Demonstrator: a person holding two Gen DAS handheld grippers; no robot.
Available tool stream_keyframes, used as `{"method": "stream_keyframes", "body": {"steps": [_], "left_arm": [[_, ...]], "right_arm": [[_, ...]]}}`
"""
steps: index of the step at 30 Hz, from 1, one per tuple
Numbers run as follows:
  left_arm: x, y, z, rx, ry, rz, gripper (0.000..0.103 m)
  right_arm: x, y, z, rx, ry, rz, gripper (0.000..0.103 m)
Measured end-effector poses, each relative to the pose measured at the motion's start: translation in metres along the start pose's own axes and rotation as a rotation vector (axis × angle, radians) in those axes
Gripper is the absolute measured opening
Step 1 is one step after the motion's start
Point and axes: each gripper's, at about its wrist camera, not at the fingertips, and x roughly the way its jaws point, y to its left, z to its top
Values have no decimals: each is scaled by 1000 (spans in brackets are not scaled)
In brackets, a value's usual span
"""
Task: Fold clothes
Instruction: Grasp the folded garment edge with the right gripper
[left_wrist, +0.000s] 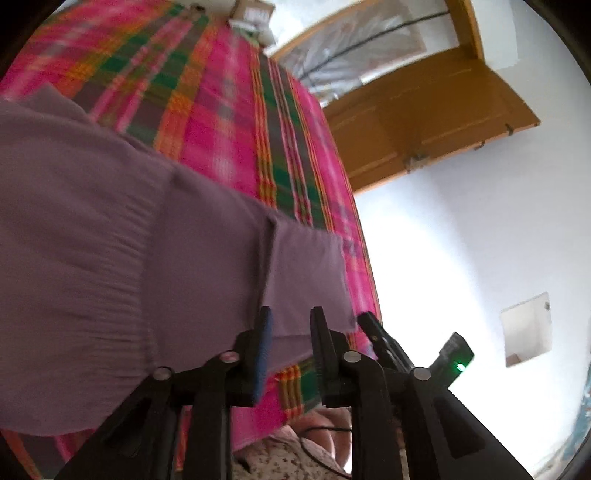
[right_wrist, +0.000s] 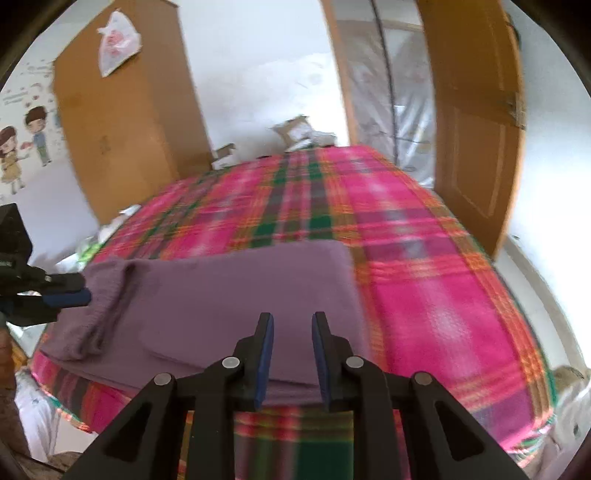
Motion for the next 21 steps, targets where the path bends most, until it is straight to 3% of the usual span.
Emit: {"method": "stream_keyframes", "body": {"steps": [7,10,15,19,21], "left_arm": [[-31,36,4,-76,-96,45,21],[-40,54,6,-123,-136,57,21],[-51,81,8,-181,-181,78,21],[-59,94,10,-198,-204,109,21],[-63,98,11,-190,-231,122,21]], "right_arm": [[36,65,14,-65,74,278,22],[58,89,13,-74,146,388,22],[90,115,14,-54,238,484,23],[107,127,16,-27,280,535,41],[116,132,17,-15,306,559,45]]}}
